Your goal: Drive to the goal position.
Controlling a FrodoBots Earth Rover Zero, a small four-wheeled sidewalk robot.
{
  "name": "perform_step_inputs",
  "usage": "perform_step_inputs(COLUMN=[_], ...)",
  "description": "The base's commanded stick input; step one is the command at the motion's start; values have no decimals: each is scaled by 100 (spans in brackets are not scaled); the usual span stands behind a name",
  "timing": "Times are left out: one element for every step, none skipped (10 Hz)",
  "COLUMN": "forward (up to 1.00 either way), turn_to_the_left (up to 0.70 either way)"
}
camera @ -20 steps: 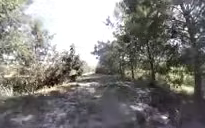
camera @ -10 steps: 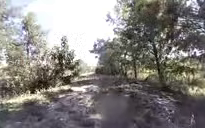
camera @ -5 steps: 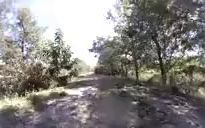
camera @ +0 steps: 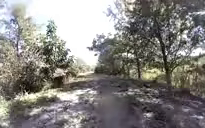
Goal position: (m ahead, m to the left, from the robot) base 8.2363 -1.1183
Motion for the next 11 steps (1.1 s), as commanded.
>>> perform_step_inputs(forward=[85,85,85,85,85,85,85,85,85,85,85], turn_to_the_left=[0,0,0,0,0,0,0,0,0,0,0])
